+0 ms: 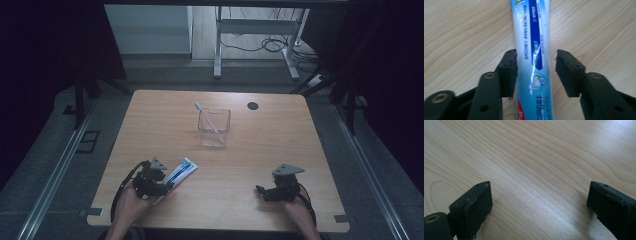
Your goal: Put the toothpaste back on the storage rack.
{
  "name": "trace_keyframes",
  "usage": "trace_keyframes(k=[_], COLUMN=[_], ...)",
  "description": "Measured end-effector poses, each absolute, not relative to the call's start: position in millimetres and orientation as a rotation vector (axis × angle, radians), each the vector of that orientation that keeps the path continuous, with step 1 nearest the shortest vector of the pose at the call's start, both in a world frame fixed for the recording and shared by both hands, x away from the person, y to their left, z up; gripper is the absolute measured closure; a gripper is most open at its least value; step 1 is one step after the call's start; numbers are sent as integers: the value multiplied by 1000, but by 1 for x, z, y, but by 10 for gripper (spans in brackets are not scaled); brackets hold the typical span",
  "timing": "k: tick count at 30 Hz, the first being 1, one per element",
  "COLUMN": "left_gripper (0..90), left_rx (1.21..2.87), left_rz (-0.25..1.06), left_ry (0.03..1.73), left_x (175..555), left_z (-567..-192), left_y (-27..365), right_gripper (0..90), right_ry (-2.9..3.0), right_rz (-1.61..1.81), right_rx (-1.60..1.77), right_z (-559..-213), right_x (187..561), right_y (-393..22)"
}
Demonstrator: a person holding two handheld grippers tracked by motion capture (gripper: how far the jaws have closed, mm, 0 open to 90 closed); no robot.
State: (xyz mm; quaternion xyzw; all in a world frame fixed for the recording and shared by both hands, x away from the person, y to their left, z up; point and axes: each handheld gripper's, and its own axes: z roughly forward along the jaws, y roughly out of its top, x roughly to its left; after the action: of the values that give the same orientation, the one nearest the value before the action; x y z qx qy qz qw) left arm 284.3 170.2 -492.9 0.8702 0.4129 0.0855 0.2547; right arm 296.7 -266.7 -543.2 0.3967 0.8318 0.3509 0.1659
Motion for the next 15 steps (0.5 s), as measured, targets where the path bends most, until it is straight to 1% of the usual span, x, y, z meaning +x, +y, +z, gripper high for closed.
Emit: trace_keyframes(k=[3, 6, 12, 15], left_gripper=[423, 375, 319, 322], left_rx=[2386, 2404, 2458, 2481], left_rz=[222, 208, 176, 169], left_ry=[1134, 1145, 1149, 1146], left_x=[291, 297, 305, 309], left_z=[-495, -498, -503, -504], left_y=[169, 167, 159, 155], right_gripper=[59, 59, 59, 59], right_ry=[2369, 2369, 2369, 2369], right_rz=[999, 999, 1000, 1000], right_rx=[1130, 1130, 1130, 1130], right_z=[-543, -543, -543, -543], right_x=[297, 297, 297, 297], right_y=[-267, -267, -267, -267])
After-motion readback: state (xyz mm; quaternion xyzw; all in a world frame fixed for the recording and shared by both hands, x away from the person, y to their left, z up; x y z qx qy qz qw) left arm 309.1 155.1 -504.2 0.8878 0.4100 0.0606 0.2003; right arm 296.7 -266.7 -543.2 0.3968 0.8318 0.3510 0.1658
